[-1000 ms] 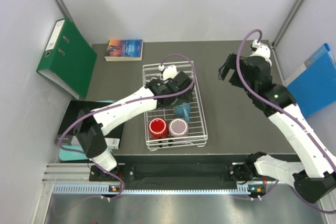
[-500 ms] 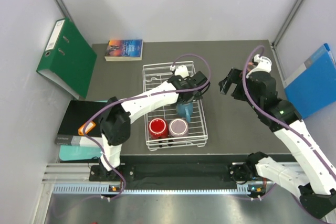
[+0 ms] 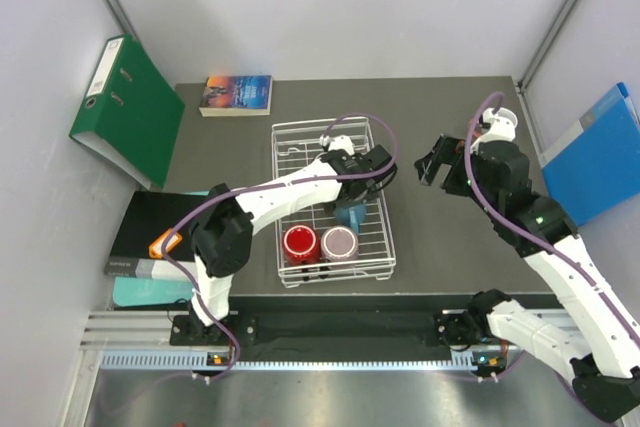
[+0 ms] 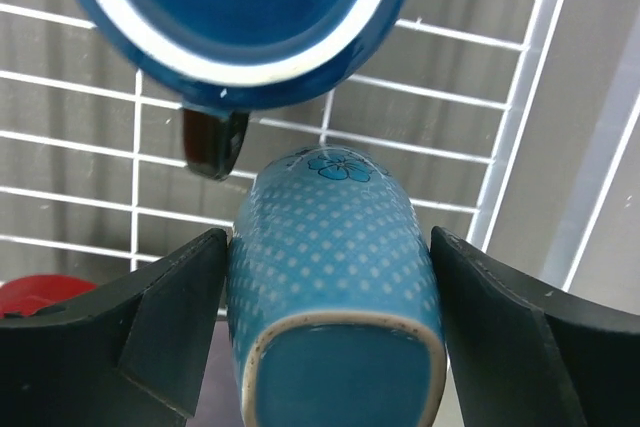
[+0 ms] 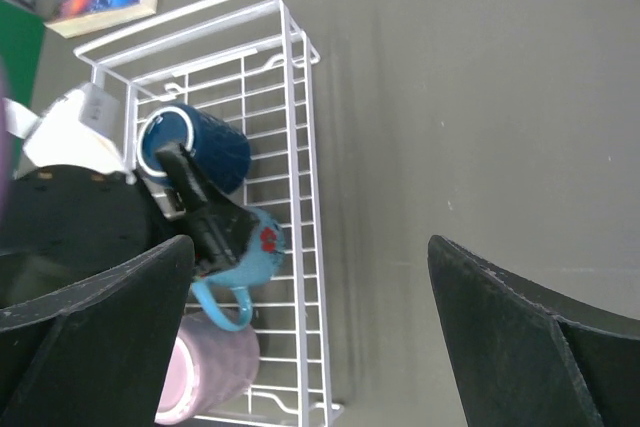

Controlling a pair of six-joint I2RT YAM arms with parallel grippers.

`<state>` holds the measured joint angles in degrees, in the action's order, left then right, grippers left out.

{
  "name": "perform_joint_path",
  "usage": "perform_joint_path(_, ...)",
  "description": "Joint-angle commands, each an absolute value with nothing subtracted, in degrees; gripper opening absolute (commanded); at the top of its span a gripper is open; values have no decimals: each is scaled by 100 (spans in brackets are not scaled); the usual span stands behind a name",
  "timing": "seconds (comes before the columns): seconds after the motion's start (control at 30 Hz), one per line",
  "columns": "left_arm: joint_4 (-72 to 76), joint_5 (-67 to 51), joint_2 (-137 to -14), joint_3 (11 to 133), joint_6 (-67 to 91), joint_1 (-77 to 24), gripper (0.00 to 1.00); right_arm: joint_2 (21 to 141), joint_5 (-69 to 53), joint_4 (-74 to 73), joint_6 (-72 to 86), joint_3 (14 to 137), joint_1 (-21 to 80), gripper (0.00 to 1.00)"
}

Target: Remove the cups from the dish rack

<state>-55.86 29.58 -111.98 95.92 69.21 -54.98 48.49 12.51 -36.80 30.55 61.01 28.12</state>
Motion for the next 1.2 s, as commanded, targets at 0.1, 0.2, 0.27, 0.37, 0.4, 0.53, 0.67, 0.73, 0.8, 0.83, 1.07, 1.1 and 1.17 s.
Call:
perform_joint_path(0.1,-5520,2848,-10732,9308,6698,-5563,56,4755,1213,-3507,3023,5994,2892,100)
perform_joint_path(0.2,-5423,2830,-10627,9299,6522,-5563,12,4685,1265,-3507,3032,5959,2883,100)
perform_joint_path(0.27,-5440,2813,-10574,9325,6417,-5563,0,4650,1283,-3507,3023,5941,2892,100)
perform_joint_path(0.37,-5370,2812,-10424,9351,6101,-5590,0,4597,1380,-3489,2997,5933,2892,100)
perform_joint_path(0.4,-5327,2821,-10311,9369,6004,-5616,0,4605,1449,-3489,2971,5941,2892,100)
perform_joint_path(0.53,-5125,2865,-10038,9702,5512,-5643,0,4860,1652,-3717,2892,6161,2892,98)
perform_joint_path(0.67,-4843,2769,-9756,10028,4914,-5634,0,5071,2109,-3858,2988,6275,2883,93)
perform_joint_path(0.73,-4537,2742,-9546,10011,4695,-5643,0,5080,2206,-3797,3050,6267,2892,91)
perform_joint_path(0.8,-4395,2716,-9352,9950,4615,-5634,0,4957,2145,-3570,3155,6170,2892,91)
perform_joint_path(0.83,-4351,2698,-9291,9914,4571,-5625,0,4905,2101,-3490,3190,6161,2892,91)
perform_joint_path(1.07,-2931,1470,-8326,8749,4482,-5126,0,4895,1171,-3129,2962,6047,2883,98)
perform_joint_path(1.1,-2735,963,-8201,8589,4517,-5011,0,4904,1099,-3094,2962,6012,2883,99)
perform_joint_path(1.17,-2366,503,-7886,8290,4588,-4687,0,4878,950,-2962,3058,5924,2883,99)
